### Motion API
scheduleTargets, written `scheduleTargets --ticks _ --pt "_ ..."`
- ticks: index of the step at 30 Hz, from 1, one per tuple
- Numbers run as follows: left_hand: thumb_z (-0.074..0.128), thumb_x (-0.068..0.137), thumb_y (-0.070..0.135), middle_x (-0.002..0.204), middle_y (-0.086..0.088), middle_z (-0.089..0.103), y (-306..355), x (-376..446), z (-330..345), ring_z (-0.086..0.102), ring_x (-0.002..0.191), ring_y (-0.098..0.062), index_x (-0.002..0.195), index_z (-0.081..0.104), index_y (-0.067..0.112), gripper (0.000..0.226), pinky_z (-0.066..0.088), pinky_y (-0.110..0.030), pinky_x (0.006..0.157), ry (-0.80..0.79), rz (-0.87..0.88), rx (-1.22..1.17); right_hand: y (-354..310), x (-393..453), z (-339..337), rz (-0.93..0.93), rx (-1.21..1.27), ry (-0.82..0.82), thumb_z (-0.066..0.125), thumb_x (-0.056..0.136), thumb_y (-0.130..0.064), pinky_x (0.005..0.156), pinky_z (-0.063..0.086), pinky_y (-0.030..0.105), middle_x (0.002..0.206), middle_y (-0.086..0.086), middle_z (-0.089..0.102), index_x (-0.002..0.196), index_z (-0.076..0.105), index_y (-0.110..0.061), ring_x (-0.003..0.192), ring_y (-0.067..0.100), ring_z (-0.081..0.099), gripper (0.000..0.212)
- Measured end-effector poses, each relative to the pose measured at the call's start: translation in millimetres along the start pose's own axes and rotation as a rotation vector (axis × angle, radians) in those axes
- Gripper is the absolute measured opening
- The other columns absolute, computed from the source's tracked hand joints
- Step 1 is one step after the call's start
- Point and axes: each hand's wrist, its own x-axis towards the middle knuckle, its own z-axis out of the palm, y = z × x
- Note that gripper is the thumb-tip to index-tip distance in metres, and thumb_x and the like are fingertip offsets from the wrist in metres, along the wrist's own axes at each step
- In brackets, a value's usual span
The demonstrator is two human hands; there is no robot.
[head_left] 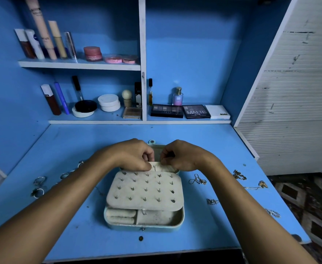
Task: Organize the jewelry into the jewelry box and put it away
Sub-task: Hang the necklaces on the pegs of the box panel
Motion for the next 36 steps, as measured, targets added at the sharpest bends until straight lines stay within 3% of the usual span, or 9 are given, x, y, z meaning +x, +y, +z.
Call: scheduleTargets --ticks 6,11,17,20,26,32,36 --pt "0.066 0.087 0.028 0.085 0.015 0.067 -2.5 3.4 5.5 0.063 0.082 -0.003 0.074 0.066 0.035 0.015 0.054 -0.028 0.077 0.079 0.006 -0.025 -1.3 -0.8 2.8 0.019 0.004 0.038 0.066 0.092 -0.021 0.058 0.042 0.018 0.080 -0.009 0.064 0.081 0.062 -0.028 0.069 0.005 0.058 0.013" --pt "0.072 0.085 0.026 0.080 0.014 0.067 -7.3 4.6 8.7 0.063 0.076 -0.002 0.083 0.069 0.030 0.006 0.046 -0.018 0.065 0.118 0.013 -0.040 -0.9 -0.4 7.9 0.030 0.031 0.125 0.073 0.086 -0.017 0.053 0.043 0.011 0.079 -0.010 0.067 0.089 0.074 -0.022 0.065 0.003 0.061 0.006" --pt "0.071 0.085 0.023 0.082 0.012 0.068 -5.4 8.3 10.0 0.063 0.078 -0.002 0.079 0.068 0.032 0.011 0.049 -0.021 0.069 0.145 0.042 -0.027 3.0 -7.5 10.8 -0.021 0.033 0.231 0.072 0.085 -0.010 0.070 0.054 0.020 0.084 -0.007 0.069 0.091 0.076 -0.019 0.073 0.008 0.064 0.012" --pt "0.071 0.084 0.021 0.083 0.012 0.068 0.4 13.3 10.9 0.063 0.080 -0.002 0.075 0.065 0.034 0.016 0.050 -0.021 0.072 0.212 0.087 -0.046 10.9 -15.4 10.4 -0.043 0.115 0.301 0.070 0.084 -0.005 0.068 0.049 0.013 0.084 -0.005 0.074 0.090 0.077 -0.018 0.079 0.008 0.066 0.015" --pt "0.073 0.084 0.024 0.080 0.013 0.067 26.1 24.4 17.5 0.058 0.073 0.002 0.077 0.067 0.034 0.014 0.040 -0.014 0.065 0.287 0.181 -0.093 30.6 -49.3 -2.5 -0.010 0.226 0.438 0.075 0.088 -0.016 0.067 0.043 0.005 0.083 -0.007 0.073 0.087 0.076 -0.021 0.075 0.002 0.062 0.006" --pt "0.071 0.086 0.024 0.082 0.012 0.067 66.7 29.2 27.7 0.054 0.073 0.010 0.083 0.072 0.027 0.005 0.035 -0.005 0.062 0.222 0.300 -0.090 58.3 -90.3 -13.5 0.138 0.195 0.468 0.075 0.087 -0.024 0.063 0.045 0.006 0.083 -0.011 0.072 0.085 0.075 -0.028 0.081 0.006 0.065 0.005" --pt "0.071 0.086 0.030 0.083 0.011 0.069 91.8 31.1 37.3 0.060 0.079 0.000 0.084 0.073 0.027 0.004 0.045 -0.016 0.071 0.135 0.345 -0.029 73.5 -109.9 -13.8 0.205 0.171 0.422 0.076 0.087 -0.022 0.065 0.051 0.017 0.082 -0.007 0.073 0.082 0.074 -0.030 0.078 0.014 0.067 0.009"
